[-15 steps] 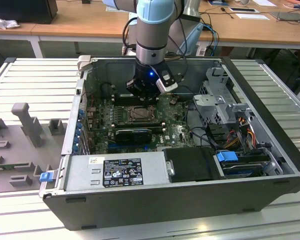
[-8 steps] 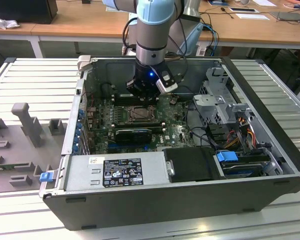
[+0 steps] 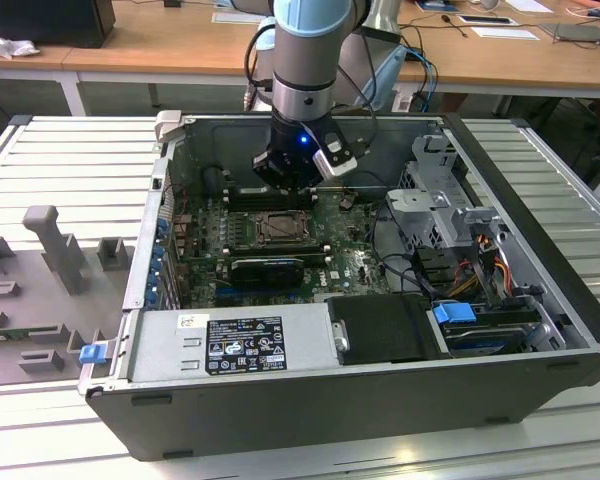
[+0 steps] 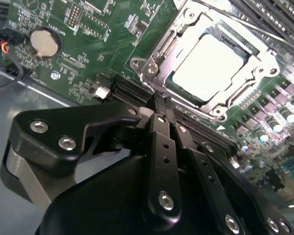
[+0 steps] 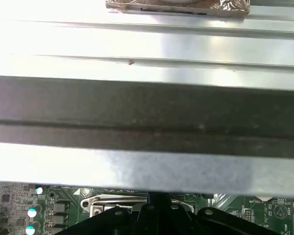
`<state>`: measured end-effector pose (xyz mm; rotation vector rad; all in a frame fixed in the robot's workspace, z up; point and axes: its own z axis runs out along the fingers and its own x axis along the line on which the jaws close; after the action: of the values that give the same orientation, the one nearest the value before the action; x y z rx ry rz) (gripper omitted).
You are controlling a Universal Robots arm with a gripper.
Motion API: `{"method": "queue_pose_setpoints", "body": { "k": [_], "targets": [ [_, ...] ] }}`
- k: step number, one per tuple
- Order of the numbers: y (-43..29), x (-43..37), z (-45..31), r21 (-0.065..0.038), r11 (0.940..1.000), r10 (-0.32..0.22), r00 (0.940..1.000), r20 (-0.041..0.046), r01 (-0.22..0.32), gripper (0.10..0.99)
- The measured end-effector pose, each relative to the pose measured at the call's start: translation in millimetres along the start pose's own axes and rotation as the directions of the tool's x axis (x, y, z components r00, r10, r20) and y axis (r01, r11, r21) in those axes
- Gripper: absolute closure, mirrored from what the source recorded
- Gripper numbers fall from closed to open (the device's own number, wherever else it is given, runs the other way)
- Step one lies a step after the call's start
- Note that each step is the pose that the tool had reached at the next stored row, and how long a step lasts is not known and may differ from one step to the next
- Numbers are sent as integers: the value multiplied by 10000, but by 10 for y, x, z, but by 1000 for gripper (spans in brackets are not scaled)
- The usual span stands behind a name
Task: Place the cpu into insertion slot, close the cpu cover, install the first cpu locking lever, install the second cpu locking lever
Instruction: 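Install the first cpu locking lever, then install the second cpu locking lever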
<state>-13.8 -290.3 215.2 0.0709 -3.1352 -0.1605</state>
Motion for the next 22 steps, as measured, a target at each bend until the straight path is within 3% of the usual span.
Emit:
{"method": "queue_pose_setpoints", "body": {
  "k": [17, 21, 22],
  "targets": [
    [-124, 6, -16, 3, 10000, 3, 10000, -2, -3, 980],
    [-118, 6, -79, 4, 10000, 1, 10000, -2, -1, 980],
    [-112, 6, -136, 3, 10000, 1, 10000, -1, -1, 980]
  ]
}}
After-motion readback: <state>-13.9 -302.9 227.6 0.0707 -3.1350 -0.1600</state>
